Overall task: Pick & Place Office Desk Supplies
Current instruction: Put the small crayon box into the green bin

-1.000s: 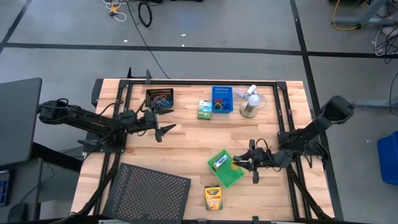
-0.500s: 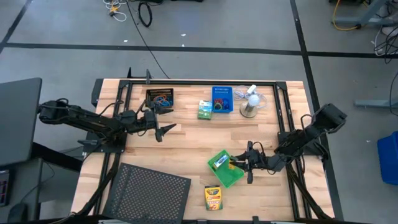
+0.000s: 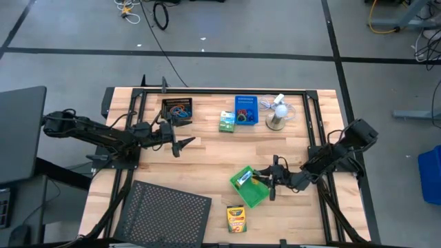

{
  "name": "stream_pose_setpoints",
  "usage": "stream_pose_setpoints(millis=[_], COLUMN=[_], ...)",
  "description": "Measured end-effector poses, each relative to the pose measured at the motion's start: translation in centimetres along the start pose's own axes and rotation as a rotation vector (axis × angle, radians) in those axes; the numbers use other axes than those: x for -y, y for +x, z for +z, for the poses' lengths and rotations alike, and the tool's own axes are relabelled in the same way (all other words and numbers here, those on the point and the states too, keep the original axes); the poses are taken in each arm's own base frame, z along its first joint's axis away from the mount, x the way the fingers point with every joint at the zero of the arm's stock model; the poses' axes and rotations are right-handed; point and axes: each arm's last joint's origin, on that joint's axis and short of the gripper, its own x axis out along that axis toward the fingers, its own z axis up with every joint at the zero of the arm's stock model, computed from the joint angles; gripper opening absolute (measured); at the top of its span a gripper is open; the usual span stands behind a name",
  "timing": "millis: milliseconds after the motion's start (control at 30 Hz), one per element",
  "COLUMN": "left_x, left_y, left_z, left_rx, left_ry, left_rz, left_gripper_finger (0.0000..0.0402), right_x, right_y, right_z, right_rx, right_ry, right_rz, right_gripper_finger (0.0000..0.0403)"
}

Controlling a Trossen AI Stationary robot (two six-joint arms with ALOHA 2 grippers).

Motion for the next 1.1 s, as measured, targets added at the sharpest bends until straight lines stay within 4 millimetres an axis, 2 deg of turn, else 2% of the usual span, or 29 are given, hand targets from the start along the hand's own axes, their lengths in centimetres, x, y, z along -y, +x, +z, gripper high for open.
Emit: stream_pose_setpoints(millis=[500,767,867,1100], left_x=[0.0,0.0,0.0,0.0], left_y=[0.0,0.0,0.0,0.0], left_z=[0.0,0.0,0.0,0.0], left_rx=[0.0,0.0,0.0,0.0], left_ry=[-0.003,-0.003,-0.003,-0.004], left_rz=[0.0,0.0,0.0,-0.001], left_gripper_finger=[0.0335,0.0335,0.0335,0.0335], right_x=[0.2,0.2,0.2,0.1], right_y=[0.3,0.3,0.3,0.2], right_z=[-1.2,-1.2,-1.2,-1.2], right_rx=[-0.037,-0.035,-0.041,-0.045], right_ry=[0.009,0.028,0.028,0.036], right_rz=[-0.028,-0.032,-0.018,0.012], right_gripper_finger=[0.0066,0.0169,0.018,0.0179])
